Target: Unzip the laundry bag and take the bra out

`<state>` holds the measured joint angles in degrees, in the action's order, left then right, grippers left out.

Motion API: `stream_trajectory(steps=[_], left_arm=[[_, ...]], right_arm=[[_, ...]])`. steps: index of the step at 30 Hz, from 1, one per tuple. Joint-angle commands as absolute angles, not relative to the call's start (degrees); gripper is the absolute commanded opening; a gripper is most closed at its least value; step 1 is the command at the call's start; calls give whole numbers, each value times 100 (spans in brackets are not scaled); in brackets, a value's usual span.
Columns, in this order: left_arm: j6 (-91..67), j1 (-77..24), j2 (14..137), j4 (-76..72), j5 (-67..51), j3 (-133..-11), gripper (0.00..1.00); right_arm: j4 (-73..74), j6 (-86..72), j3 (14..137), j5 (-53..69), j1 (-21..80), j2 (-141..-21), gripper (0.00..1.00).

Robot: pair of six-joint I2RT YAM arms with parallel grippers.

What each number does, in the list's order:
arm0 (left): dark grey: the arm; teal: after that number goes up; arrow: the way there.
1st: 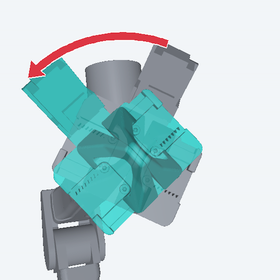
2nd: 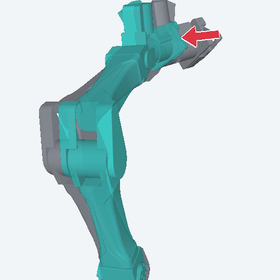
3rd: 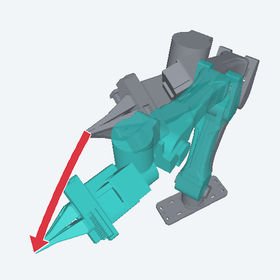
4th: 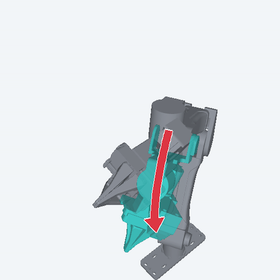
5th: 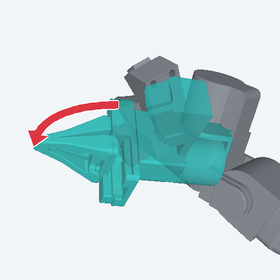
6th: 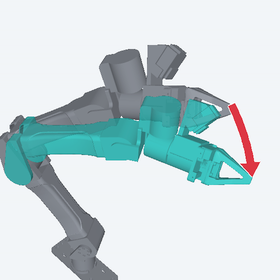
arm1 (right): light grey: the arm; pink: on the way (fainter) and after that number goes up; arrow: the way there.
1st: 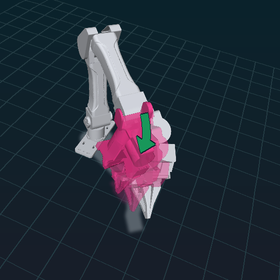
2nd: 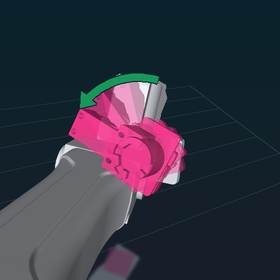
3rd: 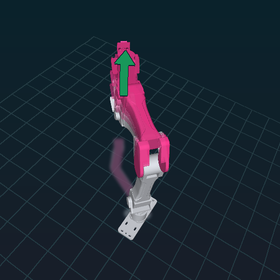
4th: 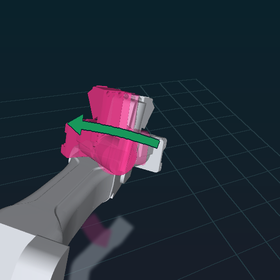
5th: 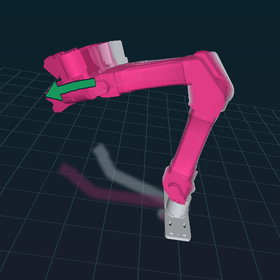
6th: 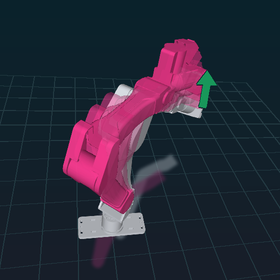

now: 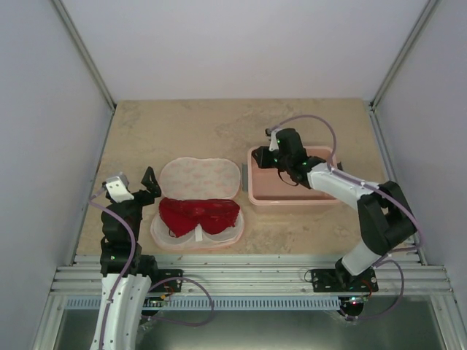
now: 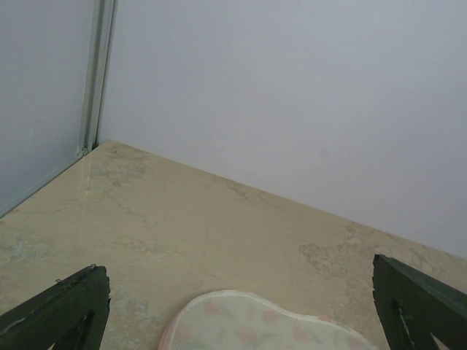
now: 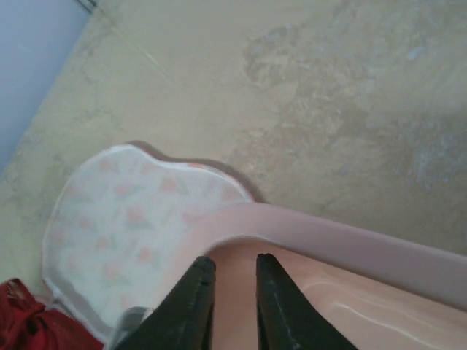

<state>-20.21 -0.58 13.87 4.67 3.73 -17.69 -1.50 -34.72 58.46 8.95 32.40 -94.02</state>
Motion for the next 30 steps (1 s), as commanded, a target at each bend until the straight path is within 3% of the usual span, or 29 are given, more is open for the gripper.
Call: stream_trajectory(steps=[1,6,9,12,15,19,22,30], left_arm=[[-2018,-18,1380,321,286,-1738,99],[-1817,-18,1424,333,110,-1843,99],[-1188,-18,1613,429,-509,-2167,99],[139,-18,2069,947,-1652,-2812,99],[2303,-18,2584,2488,-2916,-3637,99],[5763,-18,3001,4965,-3638,-4372,99],[8087,-29,3137,6422,-3504,-4401,99],[9387,-274,3409,6058,-2540,-3367,83]], right_arm=[[310,-2213,6182,1141,3297,-8802,24],[1450,-242,6578,1366,3714,-8254,52],[2029,1126,6646,1618,4295,-8035,60],[2572,2492,6564,1547,5160,-8002,68],[2617,3454,6176,1220,5983,-8026,77],[2147,3989,5709,897,6519,-8151,80],[1868,4144,5682,414,6841,-8479,80],[1664,4378,5757,-399,6987,-9475,71]])
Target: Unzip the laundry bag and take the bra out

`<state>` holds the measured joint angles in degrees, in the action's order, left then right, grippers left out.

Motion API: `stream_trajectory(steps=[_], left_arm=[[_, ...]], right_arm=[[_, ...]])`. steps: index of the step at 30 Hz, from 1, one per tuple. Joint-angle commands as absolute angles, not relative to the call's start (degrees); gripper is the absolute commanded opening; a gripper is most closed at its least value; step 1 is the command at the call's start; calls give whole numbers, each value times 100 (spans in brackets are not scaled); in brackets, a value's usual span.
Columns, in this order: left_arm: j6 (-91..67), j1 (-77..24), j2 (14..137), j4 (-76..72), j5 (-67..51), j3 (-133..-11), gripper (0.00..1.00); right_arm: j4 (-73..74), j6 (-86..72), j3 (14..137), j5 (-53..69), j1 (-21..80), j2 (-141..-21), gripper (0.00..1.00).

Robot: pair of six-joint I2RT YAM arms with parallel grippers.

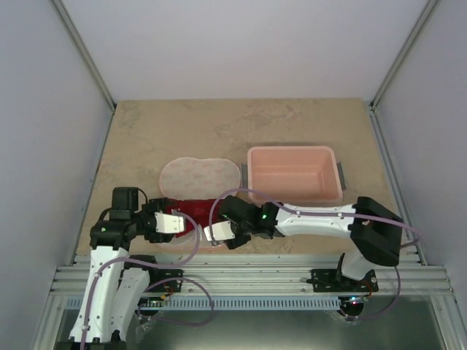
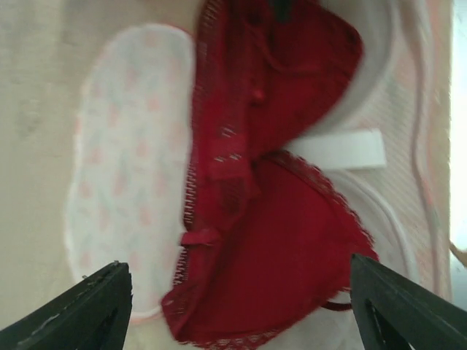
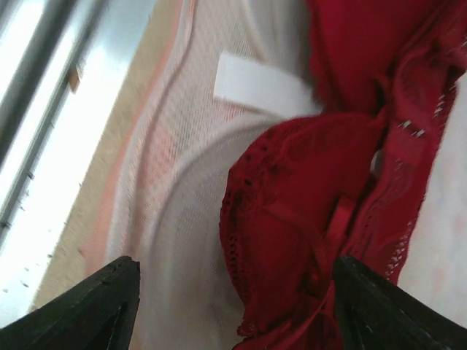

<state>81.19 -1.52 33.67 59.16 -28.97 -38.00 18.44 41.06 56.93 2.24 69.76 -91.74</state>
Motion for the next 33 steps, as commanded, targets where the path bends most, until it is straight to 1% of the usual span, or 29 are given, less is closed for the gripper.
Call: stream_trajectory(steps=[1,4,5,9,10,12,15,16,18,19,20,22,23,24,25,31,33], left_arm=[[9365,-325,3410,5855,-2431,-3203,83],[9335,-474,3425,5378,-2194,-2766,82],[9346,-493,3430,5267,-2167,-2680,81],[9508,-523,3427,5106,-2170,-2400,82],[9601,-519,3441,5118,-2152,-2339,83],[9719,-520,3453,5085,-2056,-2196,84],[9597,-521,3449,4741,-1902,-1991,83],[9520,-519,3449,4610,-1870,-1936,81],[9428,-519,3439,4412,-1865,-1878,71],[9436,-519,3429,4395,-1901,-1897,64],[9452,-520,3422,4491,-1951,-1938,52],[9512,-519,3411,4864,-2116,-2140,22],[9508,-519,3405,5078,-2193,-2285,11],[9502,-523,3388,5258,-2258,-2433,3],[9466,-519,3374,5445,-2282,-2568,0],[9032,-519,3369,6258,-2271,-3613,0],[8602,-519,3470,6460,-2459,-4065,0]], right_arm=[[1655,4399,5757,-427,6994,-9545,69],[1571,4333,5795,-510,6991,-9726,56],[1511,4297,5794,-549,6993,-9755,53],[1319,4271,5724,-645,6992,-9831,52],[1316,4255,5734,-682,6993,-9864,50],[1342,4224,5764,-797,6987,-9916,40],[1370,4261,5749,-855,6985,-9918,32],[1390,4262,5741,-833,6984,-9896,28],[1476,4278,5755,-716,6987,-9828,20],[1530,4281,5764,-656,6988,-9780,17],[1569,4274,5780,-615,6990,-9690,12],[1658,4219,5847,-470,6981,-9513,2],[1713,4192,5879,-375,6979,-9393,1],[1783,4168,5920,-193,6974,-9283,0],[1872,4154,5964,90,6955,-9149,0],[3019,3860,6620,1695,6461,-8571,0],[3452,3818,6888,2260,6163,-8416,0]])
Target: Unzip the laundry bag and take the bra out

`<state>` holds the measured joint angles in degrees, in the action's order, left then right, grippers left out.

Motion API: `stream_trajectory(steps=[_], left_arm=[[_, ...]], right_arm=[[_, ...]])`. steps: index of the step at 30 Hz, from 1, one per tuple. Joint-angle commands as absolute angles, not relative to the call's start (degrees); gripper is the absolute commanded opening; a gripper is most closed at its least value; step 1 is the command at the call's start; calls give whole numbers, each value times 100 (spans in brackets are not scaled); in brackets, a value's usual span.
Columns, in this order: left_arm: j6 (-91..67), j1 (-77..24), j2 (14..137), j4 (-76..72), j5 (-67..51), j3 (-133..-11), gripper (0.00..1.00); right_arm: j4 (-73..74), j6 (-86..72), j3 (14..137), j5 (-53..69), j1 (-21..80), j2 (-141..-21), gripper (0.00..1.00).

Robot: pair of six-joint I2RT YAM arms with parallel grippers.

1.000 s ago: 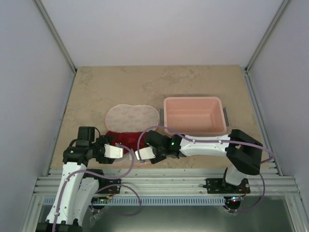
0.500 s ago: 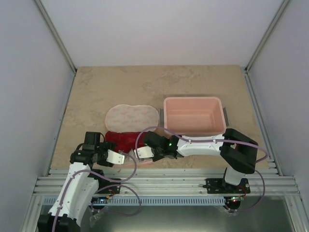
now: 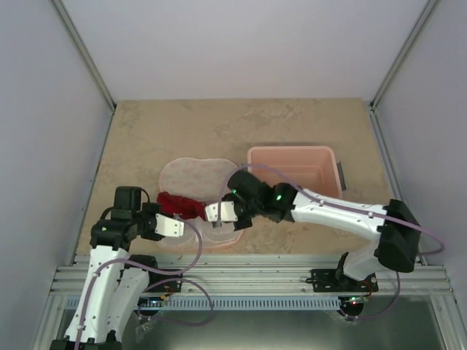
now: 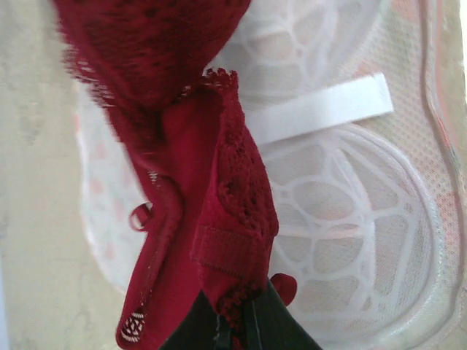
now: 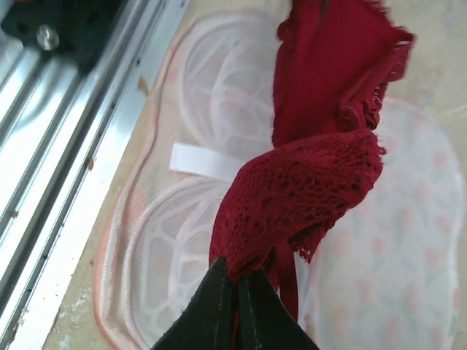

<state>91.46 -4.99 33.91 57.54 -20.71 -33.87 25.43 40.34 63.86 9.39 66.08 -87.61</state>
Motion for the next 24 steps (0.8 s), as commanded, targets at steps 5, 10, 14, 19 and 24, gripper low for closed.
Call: stream_trajectory(steps=[5,10,14,19,24], left_arm=[[7566,-538,4075,6961,-3542,-5427,0],[6442,-895,4647,6866,-4111,-6387,0],[5152,-1485,5453,6553,-4293,-7235,0],[3101,-1841,5916,4906,-4778,-7542,0],[1381,-2260,6432,3141,-5078,-7311,0]], right_arm=[[4357,3746,7562,3433,5213,-8117,0],[5002,3677,8126,3727,4206,-7882,0],[5650,3584,8513,3770,3522,-7830,0],[6173,3266,8640,3314,2822,-7562,1],[6340,3291,8085,2650,2205,-7119,0]])
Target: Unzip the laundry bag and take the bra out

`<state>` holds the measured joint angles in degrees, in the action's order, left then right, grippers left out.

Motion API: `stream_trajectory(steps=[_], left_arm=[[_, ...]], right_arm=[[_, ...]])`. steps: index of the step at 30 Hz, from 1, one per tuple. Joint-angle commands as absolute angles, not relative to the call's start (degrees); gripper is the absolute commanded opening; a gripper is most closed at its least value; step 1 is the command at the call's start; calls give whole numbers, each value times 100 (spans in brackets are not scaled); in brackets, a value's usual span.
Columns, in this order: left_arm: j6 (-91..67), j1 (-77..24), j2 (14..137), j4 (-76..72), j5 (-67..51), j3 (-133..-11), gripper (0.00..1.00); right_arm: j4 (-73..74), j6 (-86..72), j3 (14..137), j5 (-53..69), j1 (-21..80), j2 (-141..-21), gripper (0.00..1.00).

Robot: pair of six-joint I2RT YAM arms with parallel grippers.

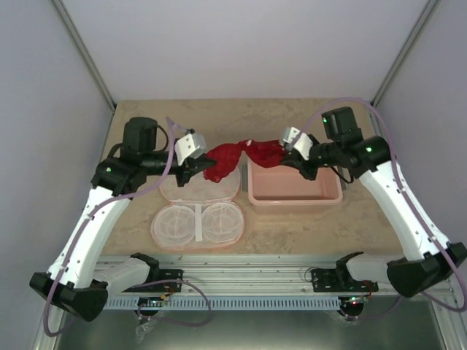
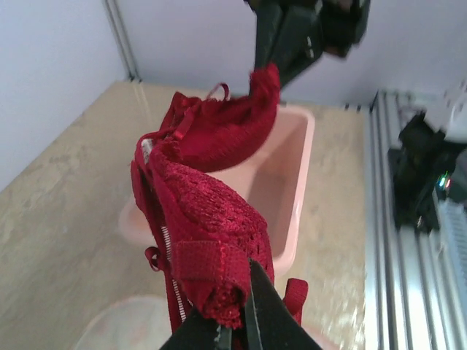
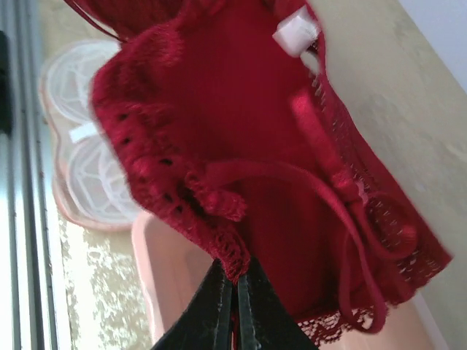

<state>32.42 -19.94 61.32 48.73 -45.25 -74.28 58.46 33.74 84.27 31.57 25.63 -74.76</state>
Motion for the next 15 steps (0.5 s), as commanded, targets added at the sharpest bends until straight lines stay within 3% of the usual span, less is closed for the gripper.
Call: stream_trajectory(steps=[1,9,15], left_arm=[[1213,-2391,6592,2912,-5115,-7297,0],[1280,-3432,7729,2732,-5104,-7741,0],[3086,-3598,8459,3563,-4538,-8060,0]], right_arm=[[6332,3346,7947,2523,2118,-7045,0],[6590,3290,7365,1460,1561,-6581,1],[6719,2972,7161,1684,1559,-6333,0]])
